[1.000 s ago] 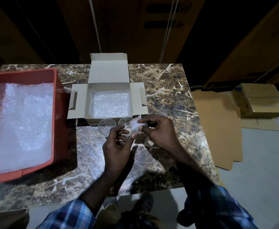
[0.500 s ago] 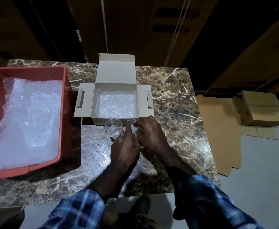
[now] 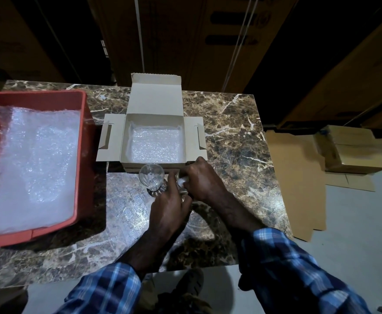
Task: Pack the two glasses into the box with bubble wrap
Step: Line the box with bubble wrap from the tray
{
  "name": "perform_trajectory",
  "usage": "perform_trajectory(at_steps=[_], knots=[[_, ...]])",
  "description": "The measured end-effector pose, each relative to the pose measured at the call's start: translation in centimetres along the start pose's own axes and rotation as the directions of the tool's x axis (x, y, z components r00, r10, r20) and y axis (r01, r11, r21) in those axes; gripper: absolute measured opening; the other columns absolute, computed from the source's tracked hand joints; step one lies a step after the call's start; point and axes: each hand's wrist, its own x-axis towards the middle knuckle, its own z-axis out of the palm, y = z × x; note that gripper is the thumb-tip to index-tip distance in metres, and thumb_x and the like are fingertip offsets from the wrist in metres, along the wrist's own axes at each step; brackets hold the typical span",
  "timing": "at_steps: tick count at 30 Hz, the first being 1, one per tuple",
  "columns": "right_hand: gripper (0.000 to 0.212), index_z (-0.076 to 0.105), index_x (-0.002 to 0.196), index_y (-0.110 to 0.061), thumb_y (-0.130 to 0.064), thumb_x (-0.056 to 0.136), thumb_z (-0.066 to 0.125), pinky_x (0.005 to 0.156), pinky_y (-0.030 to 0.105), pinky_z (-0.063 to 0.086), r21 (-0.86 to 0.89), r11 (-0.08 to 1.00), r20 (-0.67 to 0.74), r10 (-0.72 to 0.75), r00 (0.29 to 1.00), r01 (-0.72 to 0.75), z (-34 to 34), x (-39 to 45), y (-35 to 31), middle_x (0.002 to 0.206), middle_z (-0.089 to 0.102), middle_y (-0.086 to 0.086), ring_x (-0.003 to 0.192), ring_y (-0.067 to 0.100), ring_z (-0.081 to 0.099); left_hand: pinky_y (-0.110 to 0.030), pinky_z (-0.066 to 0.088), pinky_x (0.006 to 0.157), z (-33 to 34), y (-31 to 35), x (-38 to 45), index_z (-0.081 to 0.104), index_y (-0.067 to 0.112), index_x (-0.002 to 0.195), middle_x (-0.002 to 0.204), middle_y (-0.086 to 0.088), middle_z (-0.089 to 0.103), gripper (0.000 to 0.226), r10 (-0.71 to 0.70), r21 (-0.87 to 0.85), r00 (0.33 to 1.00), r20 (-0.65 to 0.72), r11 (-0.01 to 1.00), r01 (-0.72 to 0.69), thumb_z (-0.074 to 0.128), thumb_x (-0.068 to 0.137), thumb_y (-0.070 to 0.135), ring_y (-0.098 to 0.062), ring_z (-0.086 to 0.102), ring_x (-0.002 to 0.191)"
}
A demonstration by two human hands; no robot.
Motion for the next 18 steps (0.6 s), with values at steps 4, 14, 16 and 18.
perform_trajectory(at_steps=[4, 14, 16, 18], knots=[[0.013, 0.073, 0.089, -0.012, -0.007, 0.078, 0.069, 0.071, 0.035, 0.043, -0.176, 0.982, 0.037, -0.067, 0.997, 0.072, 0.5, -0.4, -0.4, 0.082, 0.062, 0.011, 0.092, 0.032, 0.055, -0.037, 0.044, 0.058, 0.7, -0.9, -1.2, 0.013, 0.027, 0.149, 0.091, -0.009, 0.072, 0.073, -0.043, -0.093, 0.999, 0.016, 0.995, 0.045, 0.053, 0.094, 0.053, -0.037, 0.067, 0.078], [0.019, 0.072, 0.099, -0.022, -0.019, 0.08, 0.071, 0.095, 0.039, 0.036, -0.371, 0.918, 0.233, -0.055, 0.971, 0.141, -0.5, 0.4, -0.9, 0.099, 0.07, 0.003, 0.106, 0.025, 0.058, -0.036, 0.048, 0.072, 0.5, -1.3, -1.4, 0.024, 0.034, 0.148, 0.108, 0.001, 0.072, 0.068, -0.002, -0.043, 0.998, -0.064, 0.999, -0.001, 0.054, 0.093, 0.059, -0.034, 0.068, 0.092], [0.02, 0.071, 0.1, -0.022, -0.016, 0.081, 0.069, 0.095, 0.039, 0.037, -0.332, 0.935, 0.261, -0.038, 0.965, 0.127, -0.8, 0.6, -0.5, 0.101, 0.071, 0.003, 0.104, 0.024, 0.062, -0.036, 0.047, 0.071, 0.6, -1.4, -1.4, 0.024, 0.034, 0.15, 0.107, -0.004, 0.073, 0.067, -0.005, -0.027, 0.997, -0.077, 1.0, 0.003, 0.054, 0.094, 0.054, -0.036, 0.068, 0.091], [0.019, 0.071, 0.102, -0.023, -0.016, 0.085, 0.068, 0.093, 0.038, 0.039, -0.3, 0.947, 0.254, -0.037, 0.967, 0.115, -0.7, 0.7, -0.2, 0.102, 0.071, 0.004, 0.101, 0.025, 0.065, -0.035, 0.047, 0.068, 0.6, -1.5, -1.4, 0.023, 0.037, 0.148, 0.102, -0.004, 0.074, 0.065, -0.004, -0.038, 0.996, -0.089, 0.999, 0.001, 0.054, 0.094, 0.053, -0.035, 0.069, 0.087]])
